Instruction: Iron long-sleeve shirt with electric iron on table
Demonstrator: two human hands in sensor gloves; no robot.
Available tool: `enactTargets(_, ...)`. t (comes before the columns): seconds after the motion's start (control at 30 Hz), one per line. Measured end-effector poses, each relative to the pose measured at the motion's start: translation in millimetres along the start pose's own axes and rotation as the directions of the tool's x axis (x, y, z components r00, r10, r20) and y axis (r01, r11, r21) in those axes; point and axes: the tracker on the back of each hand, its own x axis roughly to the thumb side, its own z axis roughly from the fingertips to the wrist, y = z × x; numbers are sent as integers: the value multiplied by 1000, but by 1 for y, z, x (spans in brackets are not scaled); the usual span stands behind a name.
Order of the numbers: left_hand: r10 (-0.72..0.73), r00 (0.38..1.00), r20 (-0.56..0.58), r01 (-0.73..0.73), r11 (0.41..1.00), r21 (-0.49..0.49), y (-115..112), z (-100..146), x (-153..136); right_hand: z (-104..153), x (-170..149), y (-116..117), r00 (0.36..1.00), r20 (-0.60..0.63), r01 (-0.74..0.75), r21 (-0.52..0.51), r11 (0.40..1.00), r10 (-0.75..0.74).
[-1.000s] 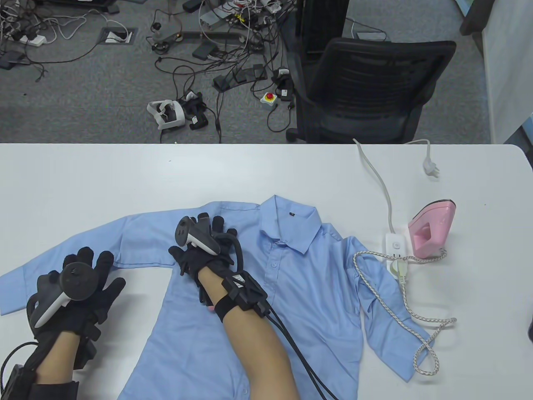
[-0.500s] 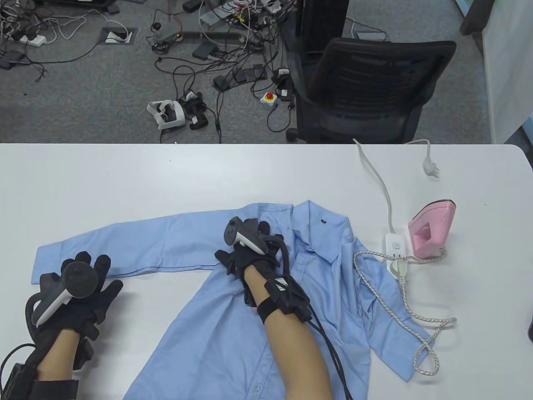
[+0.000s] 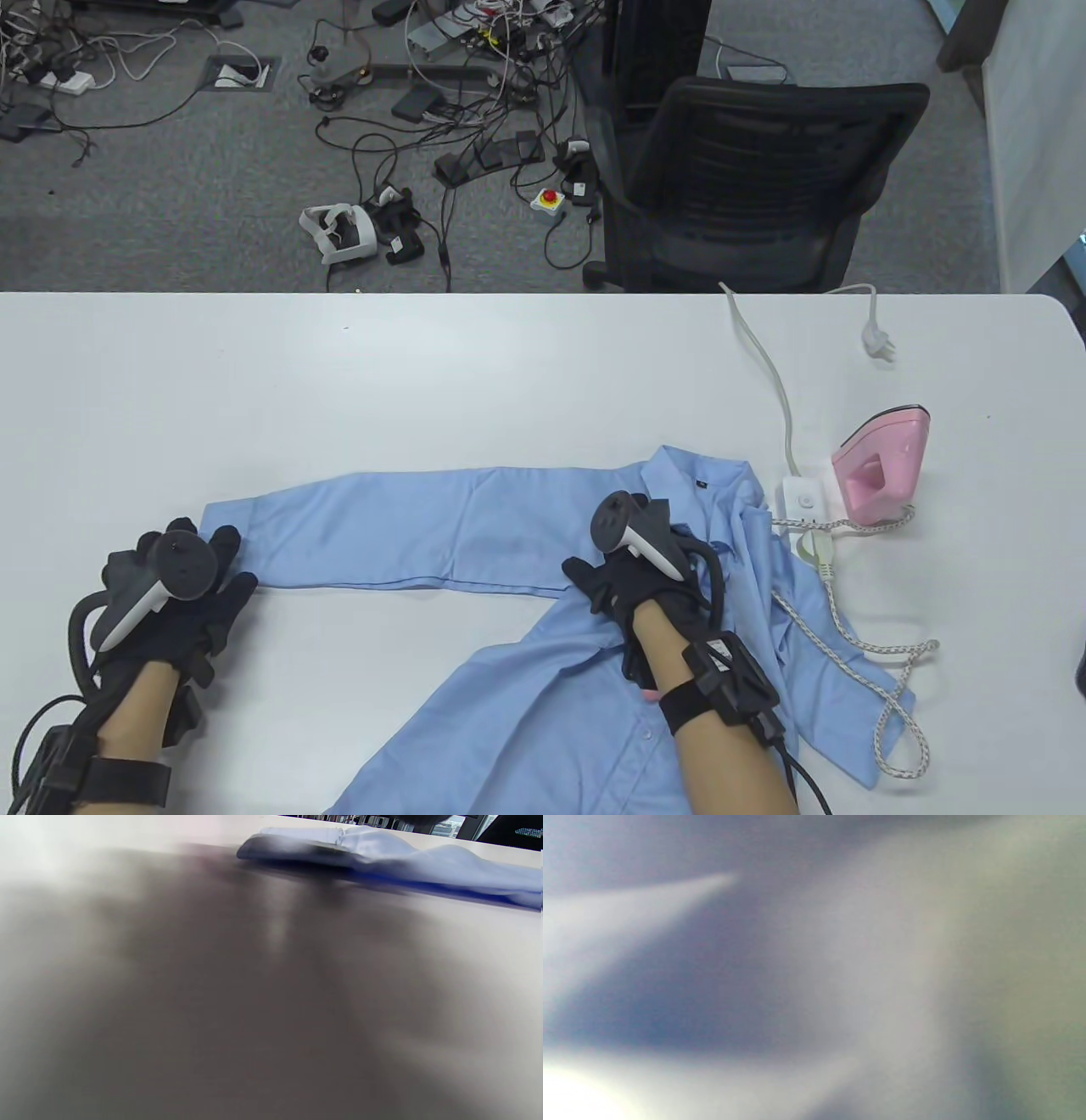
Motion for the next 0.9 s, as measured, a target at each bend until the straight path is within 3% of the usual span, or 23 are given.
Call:
enactTargets(0.27, -123, 992, 34, 125, 991, -52, -14, -12, 38, 23, -45, 9, 1000, -21, 9, 22, 1000, -9)
enactTargets(0.7, -111, 993, 43, 113, 992, -60, -18, -9, 43, 22, -73, 6, 999, -38, 25, 50, 998, -23)
enactTargets(0.9, -91, 994, 52, 95, 993, -71, -18, -12, 43, 26, -78, 6, 998, -58, -33, 72, 997, 38)
